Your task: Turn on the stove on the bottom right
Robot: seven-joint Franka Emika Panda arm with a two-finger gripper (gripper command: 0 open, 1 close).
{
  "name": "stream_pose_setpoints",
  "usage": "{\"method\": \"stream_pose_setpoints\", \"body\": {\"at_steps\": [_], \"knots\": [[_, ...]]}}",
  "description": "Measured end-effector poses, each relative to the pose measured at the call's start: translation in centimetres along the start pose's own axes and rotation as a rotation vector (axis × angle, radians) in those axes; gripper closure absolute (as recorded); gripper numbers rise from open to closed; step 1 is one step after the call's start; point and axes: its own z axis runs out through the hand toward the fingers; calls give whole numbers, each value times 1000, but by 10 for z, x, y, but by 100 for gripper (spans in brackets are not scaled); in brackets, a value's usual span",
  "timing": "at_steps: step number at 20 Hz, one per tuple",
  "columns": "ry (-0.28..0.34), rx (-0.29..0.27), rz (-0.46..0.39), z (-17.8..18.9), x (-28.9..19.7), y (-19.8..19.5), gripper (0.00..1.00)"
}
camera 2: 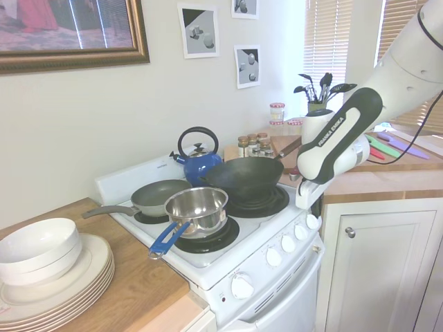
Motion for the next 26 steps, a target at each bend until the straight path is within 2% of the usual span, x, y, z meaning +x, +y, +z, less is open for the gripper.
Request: {"method": "stream_pose_setpoints", "body": {"at_steps": [7,26], "knots": [[11,7,-12,-12,-1,-7,100],[3,5,-13,-9,-7,-11,100]]}}
